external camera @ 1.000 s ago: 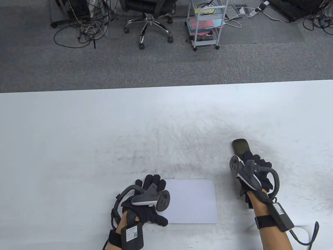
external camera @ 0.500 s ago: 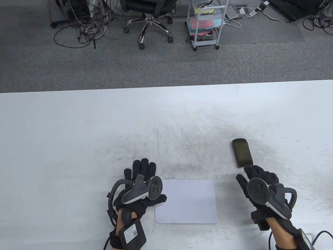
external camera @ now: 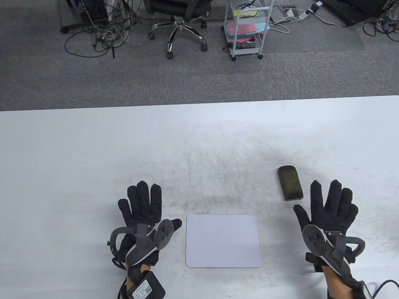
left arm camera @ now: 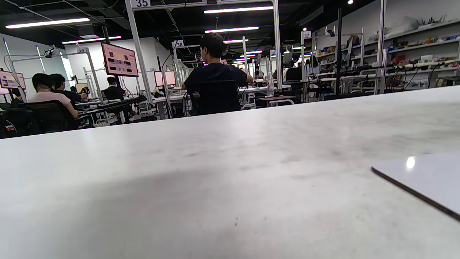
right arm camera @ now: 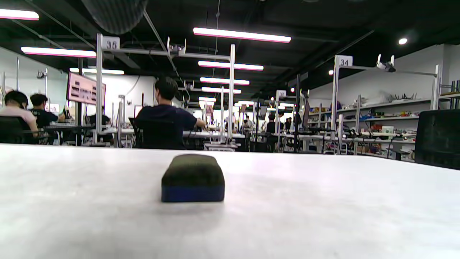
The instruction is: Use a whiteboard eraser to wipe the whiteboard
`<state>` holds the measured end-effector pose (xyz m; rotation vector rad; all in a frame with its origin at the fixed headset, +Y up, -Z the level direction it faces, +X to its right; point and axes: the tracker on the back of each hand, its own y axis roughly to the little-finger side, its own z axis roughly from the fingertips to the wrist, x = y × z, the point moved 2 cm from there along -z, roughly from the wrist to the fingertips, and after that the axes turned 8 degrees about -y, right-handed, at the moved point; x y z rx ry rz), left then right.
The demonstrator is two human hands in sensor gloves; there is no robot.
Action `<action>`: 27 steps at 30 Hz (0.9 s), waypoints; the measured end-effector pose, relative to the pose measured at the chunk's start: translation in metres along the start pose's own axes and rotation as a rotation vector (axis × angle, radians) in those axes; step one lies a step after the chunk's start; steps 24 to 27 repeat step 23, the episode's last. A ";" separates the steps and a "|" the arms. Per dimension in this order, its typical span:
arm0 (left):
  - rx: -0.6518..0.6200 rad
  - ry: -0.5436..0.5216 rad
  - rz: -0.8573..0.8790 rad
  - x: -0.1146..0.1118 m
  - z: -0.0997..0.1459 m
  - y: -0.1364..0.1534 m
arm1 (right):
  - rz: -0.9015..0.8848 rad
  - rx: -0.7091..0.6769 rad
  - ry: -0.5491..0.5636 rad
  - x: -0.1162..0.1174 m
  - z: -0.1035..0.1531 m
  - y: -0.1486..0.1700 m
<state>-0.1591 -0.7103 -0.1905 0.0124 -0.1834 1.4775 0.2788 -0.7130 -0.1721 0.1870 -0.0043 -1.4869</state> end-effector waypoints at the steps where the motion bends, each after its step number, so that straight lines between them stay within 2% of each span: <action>1: -0.002 0.003 -0.002 -0.001 0.000 0.000 | 0.001 -0.003 -0.013 0.001 -0.001 0.000; 27: -0.049 0.140 -0.027 -0.018 -0.003 -0.006 | -0.059 -0.067 -0.031 -0.004 0.003 -0.008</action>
